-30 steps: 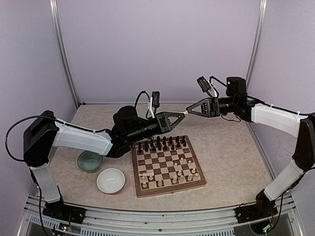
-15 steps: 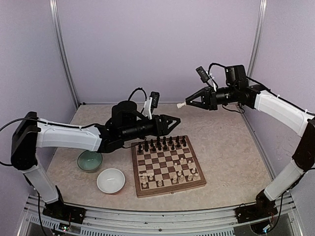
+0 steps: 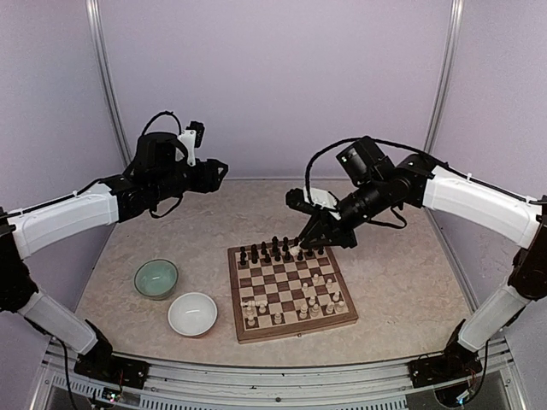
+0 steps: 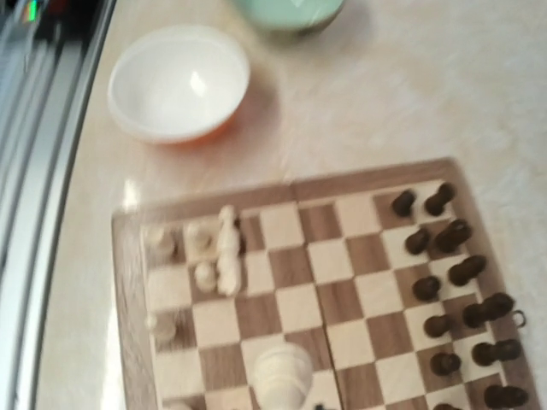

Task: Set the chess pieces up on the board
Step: Place the queen at d1.

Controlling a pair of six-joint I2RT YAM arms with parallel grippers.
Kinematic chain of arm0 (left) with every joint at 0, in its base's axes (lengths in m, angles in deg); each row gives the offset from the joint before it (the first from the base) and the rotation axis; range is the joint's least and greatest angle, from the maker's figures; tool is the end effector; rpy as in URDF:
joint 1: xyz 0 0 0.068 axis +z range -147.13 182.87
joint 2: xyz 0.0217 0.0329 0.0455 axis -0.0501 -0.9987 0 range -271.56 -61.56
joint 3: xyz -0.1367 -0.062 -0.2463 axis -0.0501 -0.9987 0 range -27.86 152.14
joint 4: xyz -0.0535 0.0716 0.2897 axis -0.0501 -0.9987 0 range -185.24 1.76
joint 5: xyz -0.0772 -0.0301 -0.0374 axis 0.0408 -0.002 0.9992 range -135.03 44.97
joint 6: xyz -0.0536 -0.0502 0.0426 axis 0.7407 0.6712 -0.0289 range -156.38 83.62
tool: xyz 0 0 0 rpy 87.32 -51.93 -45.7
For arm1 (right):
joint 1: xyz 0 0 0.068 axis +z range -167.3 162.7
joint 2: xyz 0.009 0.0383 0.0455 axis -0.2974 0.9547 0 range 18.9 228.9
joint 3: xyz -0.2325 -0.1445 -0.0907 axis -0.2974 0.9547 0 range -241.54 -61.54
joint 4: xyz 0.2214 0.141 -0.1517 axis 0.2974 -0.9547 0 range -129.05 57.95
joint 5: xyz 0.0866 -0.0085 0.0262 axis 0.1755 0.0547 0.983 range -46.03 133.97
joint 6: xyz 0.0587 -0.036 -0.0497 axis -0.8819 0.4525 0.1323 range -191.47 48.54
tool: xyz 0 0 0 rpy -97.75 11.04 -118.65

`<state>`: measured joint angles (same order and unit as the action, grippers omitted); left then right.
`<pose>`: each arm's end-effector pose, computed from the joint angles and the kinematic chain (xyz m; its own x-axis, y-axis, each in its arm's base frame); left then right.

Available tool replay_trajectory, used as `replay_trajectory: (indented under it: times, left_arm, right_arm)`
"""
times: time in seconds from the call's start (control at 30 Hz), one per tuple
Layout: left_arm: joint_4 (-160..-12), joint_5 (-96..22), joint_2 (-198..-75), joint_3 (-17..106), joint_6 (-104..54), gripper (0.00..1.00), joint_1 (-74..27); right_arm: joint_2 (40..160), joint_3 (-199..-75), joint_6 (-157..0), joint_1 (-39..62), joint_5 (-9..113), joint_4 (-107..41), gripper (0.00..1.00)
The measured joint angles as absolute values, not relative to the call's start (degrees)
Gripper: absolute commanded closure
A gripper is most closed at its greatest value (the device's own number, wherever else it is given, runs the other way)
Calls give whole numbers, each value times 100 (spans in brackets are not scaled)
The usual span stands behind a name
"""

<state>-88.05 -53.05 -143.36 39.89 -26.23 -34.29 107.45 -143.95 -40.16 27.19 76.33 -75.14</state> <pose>0.3400 -0.2446 0.3433 -0.2744 -0.0111 -0.9616 0.4490 0.8828 -0.1383 0.2547 0.3061 0.3184 -0.0245 -0.6393 -0.7686 -0.9995 0.0297 0.0071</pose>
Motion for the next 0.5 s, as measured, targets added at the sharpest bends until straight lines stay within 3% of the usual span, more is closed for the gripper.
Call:
replay_trajectory:
  times: [0.13,0.5]
  left_arm:
    - [-9214,-5092,-14487,3622,-2487,31,-2726]
    - [-9389,-5108,-14166,3596,-2509,30,-2835]
  right_arm:
    - [10933,-14406,-3589,3173,7067,-7818,100]
    - [11941,-14452,-3183,4137,6195,-8202,100]
